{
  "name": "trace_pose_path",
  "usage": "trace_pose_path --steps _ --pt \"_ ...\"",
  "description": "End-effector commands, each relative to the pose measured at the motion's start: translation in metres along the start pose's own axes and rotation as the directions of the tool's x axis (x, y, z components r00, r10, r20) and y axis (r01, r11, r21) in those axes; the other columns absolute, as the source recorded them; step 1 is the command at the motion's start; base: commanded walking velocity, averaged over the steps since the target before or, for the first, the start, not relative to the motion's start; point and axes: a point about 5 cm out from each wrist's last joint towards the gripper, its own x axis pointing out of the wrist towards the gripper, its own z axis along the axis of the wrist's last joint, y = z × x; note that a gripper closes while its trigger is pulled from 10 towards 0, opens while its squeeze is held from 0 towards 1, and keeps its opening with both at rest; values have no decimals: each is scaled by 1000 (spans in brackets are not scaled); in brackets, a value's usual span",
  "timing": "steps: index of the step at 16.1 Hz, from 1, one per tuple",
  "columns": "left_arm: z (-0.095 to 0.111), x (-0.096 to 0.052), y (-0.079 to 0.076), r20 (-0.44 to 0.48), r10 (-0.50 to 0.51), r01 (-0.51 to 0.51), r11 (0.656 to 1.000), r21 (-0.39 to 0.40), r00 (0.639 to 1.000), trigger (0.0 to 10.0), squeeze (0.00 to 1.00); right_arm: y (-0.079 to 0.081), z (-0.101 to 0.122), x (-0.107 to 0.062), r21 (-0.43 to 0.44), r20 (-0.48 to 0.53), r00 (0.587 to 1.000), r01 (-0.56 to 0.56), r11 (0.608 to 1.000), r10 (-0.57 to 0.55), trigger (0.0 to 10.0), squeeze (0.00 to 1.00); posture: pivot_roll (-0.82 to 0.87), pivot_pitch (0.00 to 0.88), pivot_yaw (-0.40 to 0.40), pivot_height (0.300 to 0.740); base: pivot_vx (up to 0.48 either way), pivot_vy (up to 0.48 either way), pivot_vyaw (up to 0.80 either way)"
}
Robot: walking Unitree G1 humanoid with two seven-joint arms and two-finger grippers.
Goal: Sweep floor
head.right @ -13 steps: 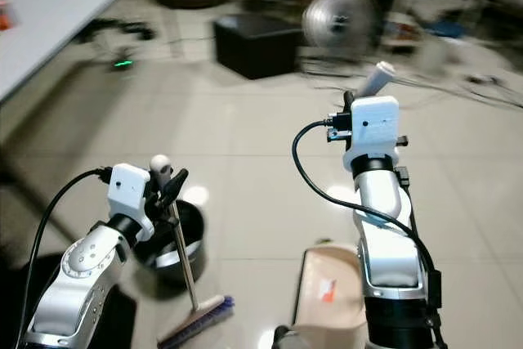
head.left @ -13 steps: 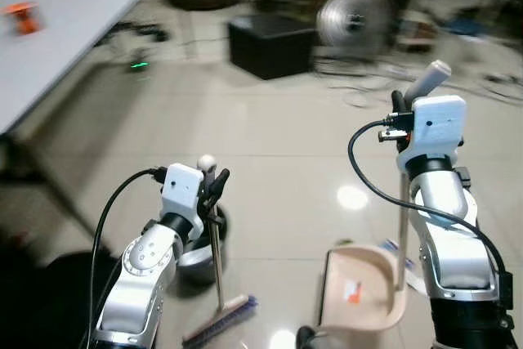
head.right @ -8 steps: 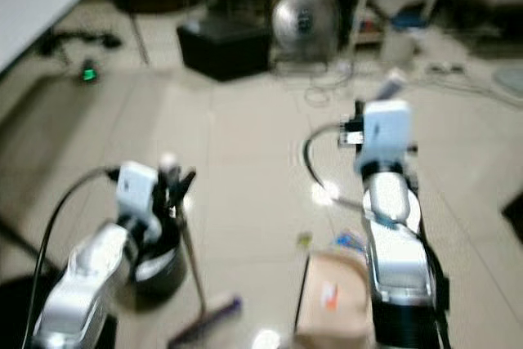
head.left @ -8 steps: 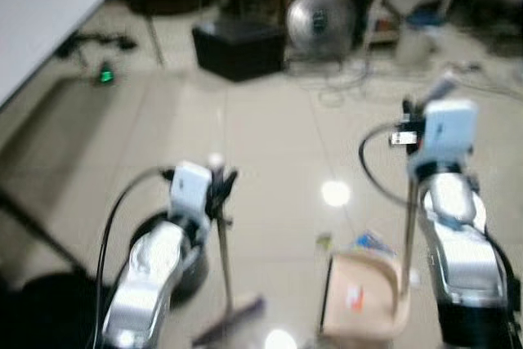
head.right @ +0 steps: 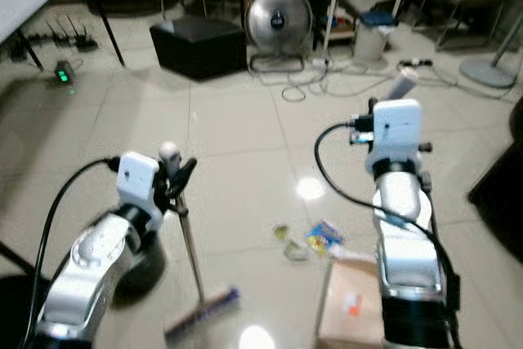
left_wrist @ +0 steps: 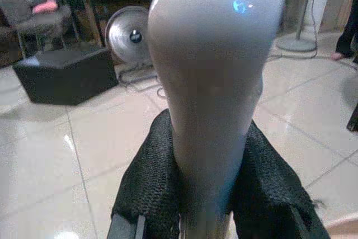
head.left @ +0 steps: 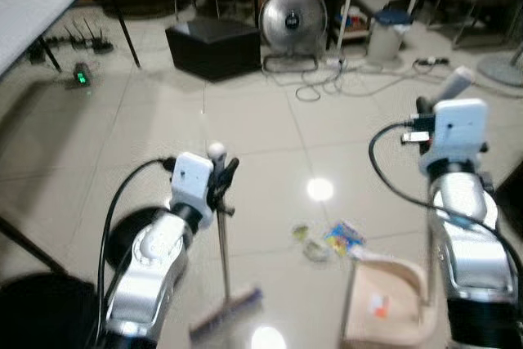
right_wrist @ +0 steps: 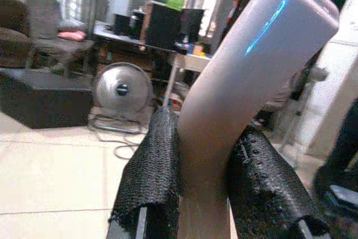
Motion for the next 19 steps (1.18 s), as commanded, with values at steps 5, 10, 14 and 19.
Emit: trace_pose_path --steps 5,10,14,19 --pt "11 3 2 32 21 -22 1000 21 999 10000 0 7 14 -1 44 47 998 -36 998 34 10000 0 0 0 38 740 0 -291 320" --pt "12 4 1 31 15 -16 1000 21 999 10000 0 -1 13 0 76 48 999 12 997 -16 10000 0 -7 8 48 740 0 -291 160" --pt "15 6 1 34 9 -9 1000 21 999 10000 0 -1 15 0 84 50 999 12 996 -17 10000 0 -22 18 51 740 0 -291 0" --pt "16 8 2 35 1 -1 1000 27 999 10000 0 2 14 -2 96 51 999 4 995 -9 10000 0 -14 18 60 740 0 -289 0"
